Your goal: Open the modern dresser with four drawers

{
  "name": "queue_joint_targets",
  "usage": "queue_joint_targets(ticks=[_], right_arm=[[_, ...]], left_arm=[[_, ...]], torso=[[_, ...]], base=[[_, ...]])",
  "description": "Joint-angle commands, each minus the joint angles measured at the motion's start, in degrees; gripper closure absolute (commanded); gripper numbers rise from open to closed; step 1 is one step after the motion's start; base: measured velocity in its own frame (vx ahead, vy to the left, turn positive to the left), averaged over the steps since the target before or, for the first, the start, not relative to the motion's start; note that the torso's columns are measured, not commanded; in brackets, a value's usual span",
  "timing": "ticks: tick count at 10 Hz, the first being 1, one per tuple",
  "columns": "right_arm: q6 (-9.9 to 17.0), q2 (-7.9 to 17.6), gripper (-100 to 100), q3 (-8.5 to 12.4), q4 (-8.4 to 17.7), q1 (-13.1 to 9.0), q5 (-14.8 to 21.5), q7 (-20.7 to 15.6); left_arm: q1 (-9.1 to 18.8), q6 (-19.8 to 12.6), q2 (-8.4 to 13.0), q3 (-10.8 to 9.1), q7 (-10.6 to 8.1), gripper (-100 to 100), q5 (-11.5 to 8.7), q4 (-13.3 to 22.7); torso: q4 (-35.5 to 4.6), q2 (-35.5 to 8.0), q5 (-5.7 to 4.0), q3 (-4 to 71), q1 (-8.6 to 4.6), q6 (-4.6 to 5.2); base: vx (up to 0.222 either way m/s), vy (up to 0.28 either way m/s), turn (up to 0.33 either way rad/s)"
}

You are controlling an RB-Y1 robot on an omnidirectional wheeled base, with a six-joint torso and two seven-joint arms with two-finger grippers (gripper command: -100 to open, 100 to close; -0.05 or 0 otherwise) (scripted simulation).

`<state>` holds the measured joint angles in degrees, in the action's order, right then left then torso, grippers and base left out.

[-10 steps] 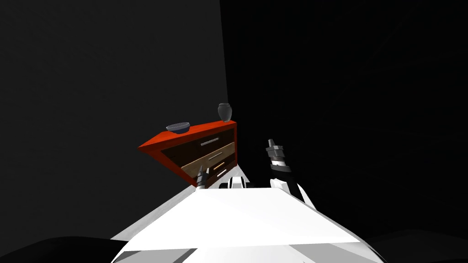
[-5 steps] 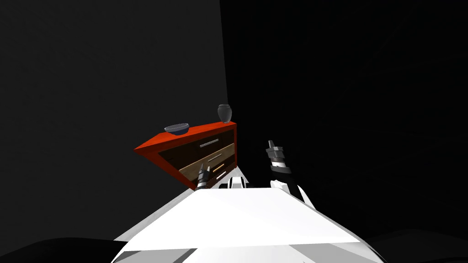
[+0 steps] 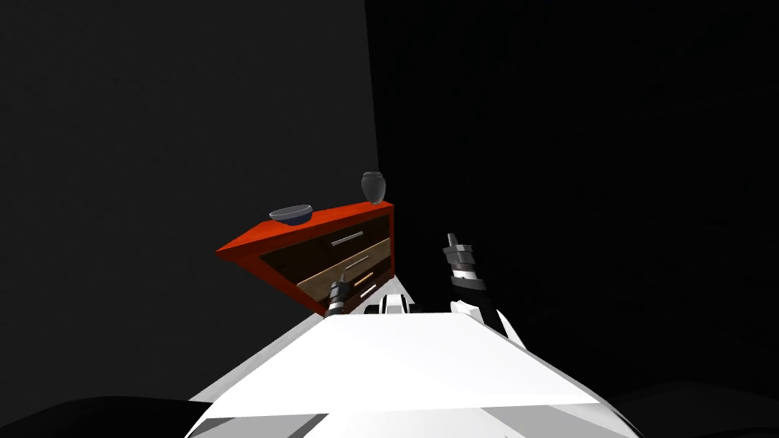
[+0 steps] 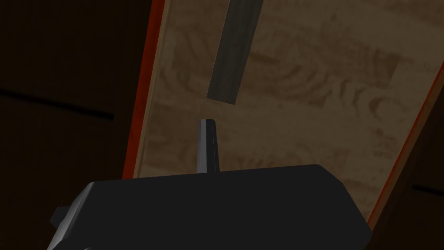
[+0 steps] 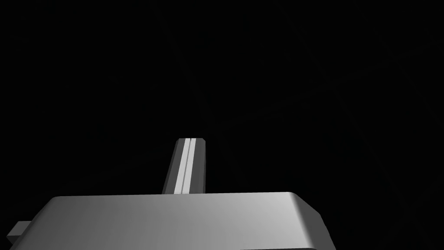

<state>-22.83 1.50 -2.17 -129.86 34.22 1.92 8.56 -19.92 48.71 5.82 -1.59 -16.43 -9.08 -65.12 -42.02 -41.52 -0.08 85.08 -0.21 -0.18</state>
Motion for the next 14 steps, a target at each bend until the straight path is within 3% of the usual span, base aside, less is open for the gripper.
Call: queue_joint_targets(ticks=[1,4,5,8,11,12,13,14], right_arm=[[-0.12,0.01,0,-0.09,-0.12,-0.09,0.02,0.0],[-0.2,0.14,0,-0.66,-0.2,-0.33,0.17,0.02],[-0.23,0.19,0,-0.86,-0.22,-0.39,0.22,0.03],[-0.31,0.28,0,-1.08,-0.1,-0.05,0.28,0.04],[-0.57,0.31,0,-1.16,-0.15,0.25,0.3,0.04],[-0.64,0.32,0,-1.21,-0.12,0.4,0.31,0.03],[-0.73,0.34,0,-1.25,-0.15,0.48,0.32,0.03],[-0.81,0.34,0,-1.25,-0.21,0.5,0.32,0.03]], left_arm=[[-0.79,-0.55,0.15,0.38,-0.29,100,0.06,-1.7],[-1.2,-0.81,0.26,0.58,-0.45,100,0.08,-2.59],[-0.67,-0.22,0.44,0.3,-0.22,-100,-0.01,-1.49],[0.14,0.42,0.47,-0.09,0.18,-100,-0.11,0.22],[0.67,-2.04,1.06,-0.39,-0.2,-100,-0.43,-1.74],[0.44,-1.44,0.94,-0.3,-0.14,-100,-0.36,-1.51],[0.04,0.05,0.51,-0.04,0.07,100,-0.12,-0.35],[0.29,-0.79,0.65,-0.15,-0.02,100,-0.22,-0.79]], torso=[[-0.1,-0.52,-0.09,-0.33,-0.25,0.17],[-0.34,-0.99,-0.16,-0.67,-0.52,0.51],[-0.28,-0.73,-0.12,-0.53,-0.29,0.51],[-0.08,0.06,0.15,0.08,0.23,0.07],[-0.17,-0.36,0.03,-0.21,-0.07,0.01],[-0.14,-0.18,0.07,-0.08,-0.04,-0.02],[-0.11,-0.19,0.07,-0.08,0.01,0.01],[-0.12,-0.36,0.04,-0.22,0.02,0.05]], base=[[-0.134,-0.091,0.04],[-0.109,-0.086,0.023],[0.074,0.03,0.019],[0.131,0.08,-0.016],[0.048,0.029,-0.025],[0.007,0.008,-0.016],[-0.039,-0.009,0.037],[-0.026,-0.008,0.013]])
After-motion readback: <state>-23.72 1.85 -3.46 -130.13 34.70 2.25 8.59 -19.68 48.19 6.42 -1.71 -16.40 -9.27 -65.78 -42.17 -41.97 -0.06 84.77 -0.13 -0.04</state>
